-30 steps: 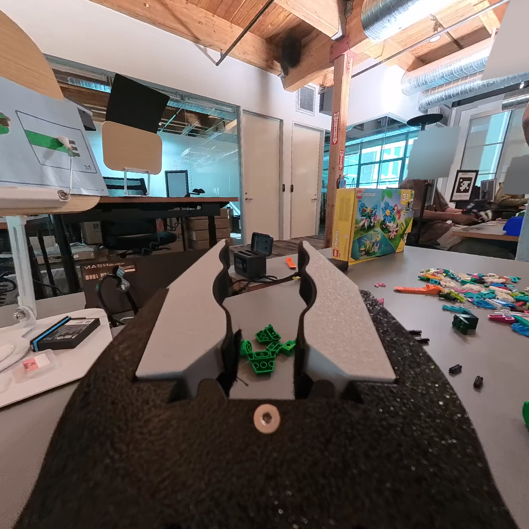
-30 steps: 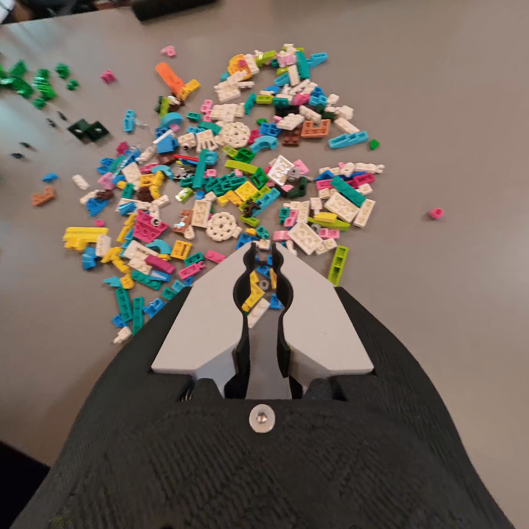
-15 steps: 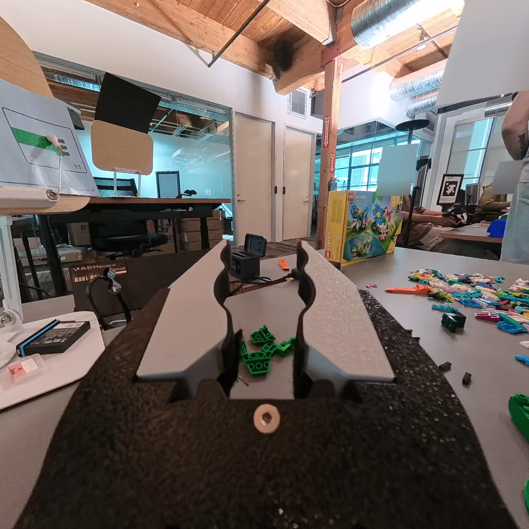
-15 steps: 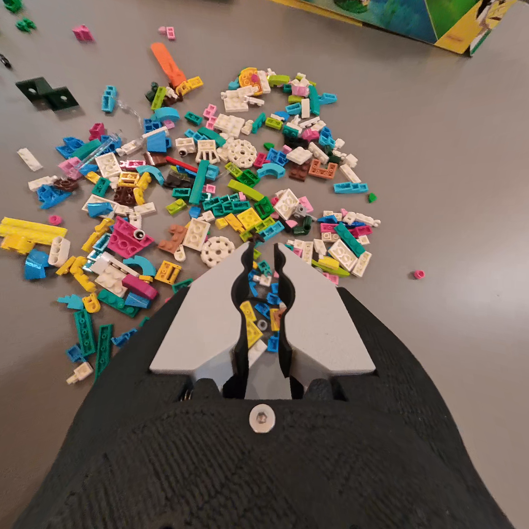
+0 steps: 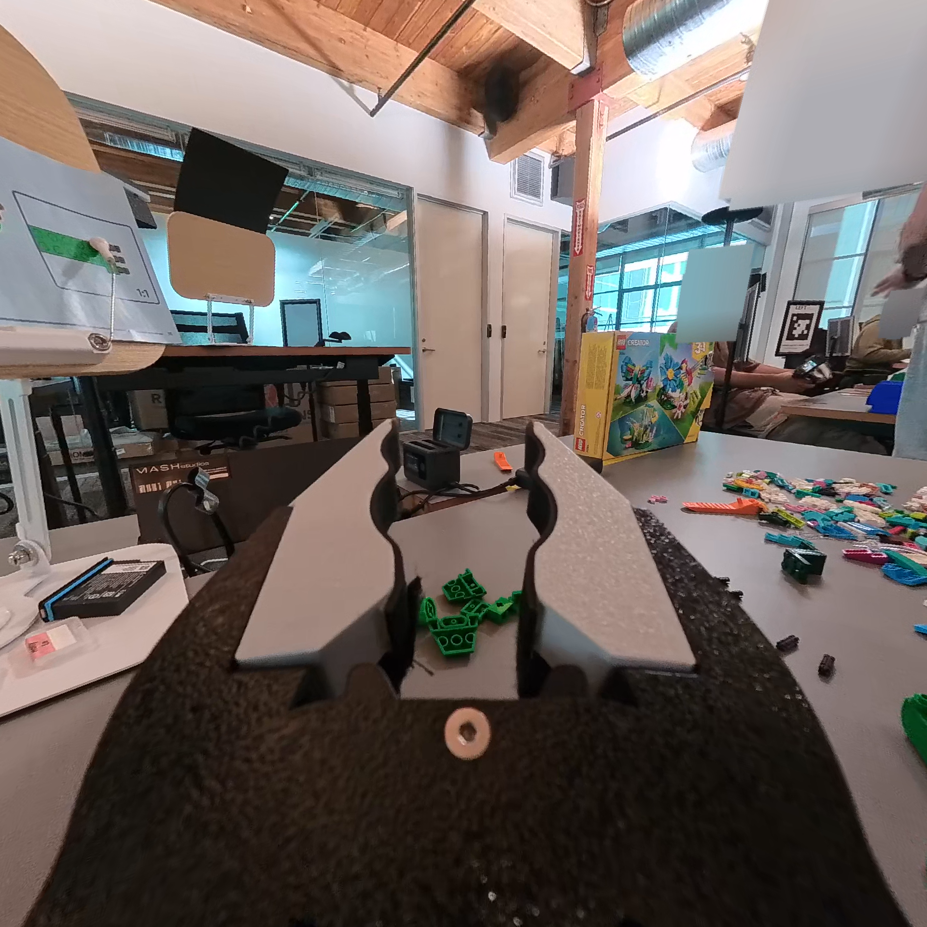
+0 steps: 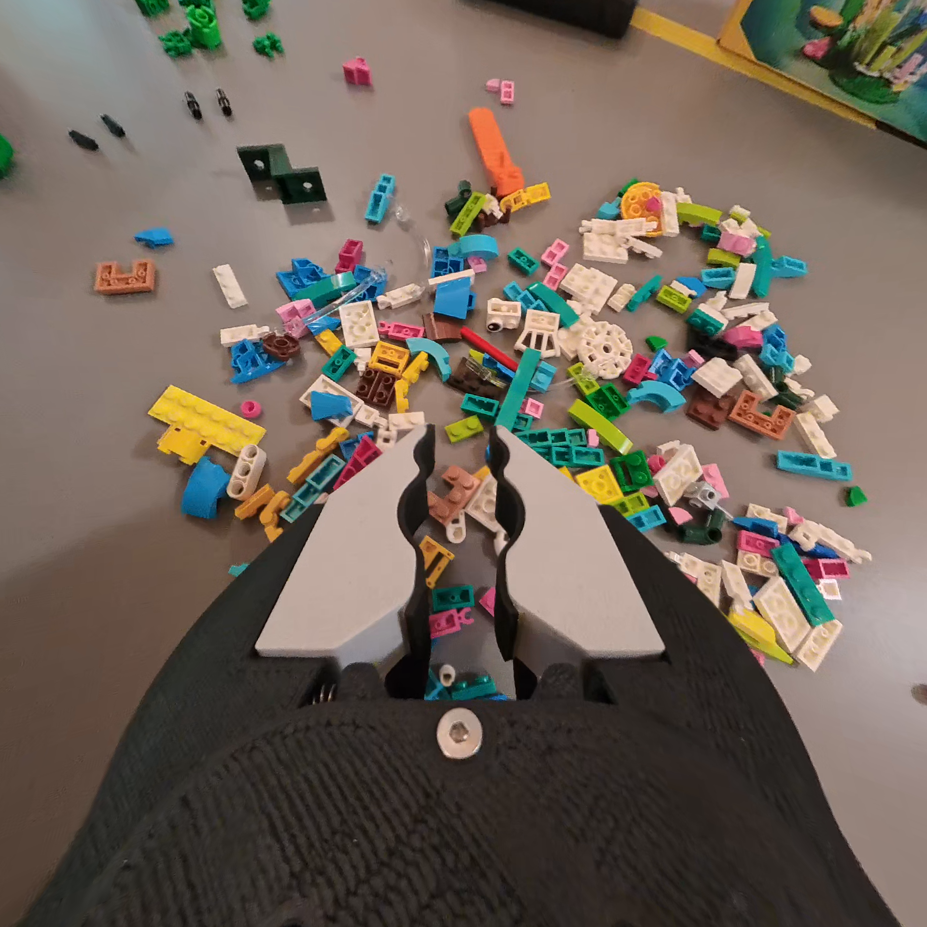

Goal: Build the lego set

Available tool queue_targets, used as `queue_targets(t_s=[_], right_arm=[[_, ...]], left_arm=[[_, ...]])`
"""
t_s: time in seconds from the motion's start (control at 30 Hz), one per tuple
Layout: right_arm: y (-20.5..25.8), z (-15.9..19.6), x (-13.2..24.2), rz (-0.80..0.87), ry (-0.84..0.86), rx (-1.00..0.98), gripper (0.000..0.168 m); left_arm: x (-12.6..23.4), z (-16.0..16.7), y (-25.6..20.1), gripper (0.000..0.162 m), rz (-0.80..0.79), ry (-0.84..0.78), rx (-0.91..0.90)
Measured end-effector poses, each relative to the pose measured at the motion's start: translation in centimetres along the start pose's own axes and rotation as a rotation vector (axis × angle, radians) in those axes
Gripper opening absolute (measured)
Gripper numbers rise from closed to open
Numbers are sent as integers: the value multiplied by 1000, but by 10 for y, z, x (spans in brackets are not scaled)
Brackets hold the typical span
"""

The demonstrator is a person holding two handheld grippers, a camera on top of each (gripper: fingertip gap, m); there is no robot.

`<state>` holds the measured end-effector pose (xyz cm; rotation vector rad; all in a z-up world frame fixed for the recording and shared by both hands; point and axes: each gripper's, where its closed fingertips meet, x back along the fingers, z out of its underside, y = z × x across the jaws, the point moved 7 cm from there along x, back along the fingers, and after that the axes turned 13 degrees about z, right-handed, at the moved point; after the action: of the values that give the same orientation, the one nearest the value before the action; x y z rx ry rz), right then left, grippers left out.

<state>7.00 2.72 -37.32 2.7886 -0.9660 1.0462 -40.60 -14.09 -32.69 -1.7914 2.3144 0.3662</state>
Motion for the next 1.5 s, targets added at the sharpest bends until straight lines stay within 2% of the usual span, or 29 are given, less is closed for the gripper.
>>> queue_targets(t_s=[0.5,0.6,0.77,1.5], right_arm=[[-2,1,-2,41,-24,23,21],[-1,1,-2,21,-27,16,13],[-1,-1,-1,23,-46,14,13],[-16,1,6,139,-78,16,15]], left_arm=[[-1,0,0,47,7,3,7],[-1,1,0,47,9,4,8],[-2,1,-1,46,19,7,3],[-3,1,0,46,24,10,10]])
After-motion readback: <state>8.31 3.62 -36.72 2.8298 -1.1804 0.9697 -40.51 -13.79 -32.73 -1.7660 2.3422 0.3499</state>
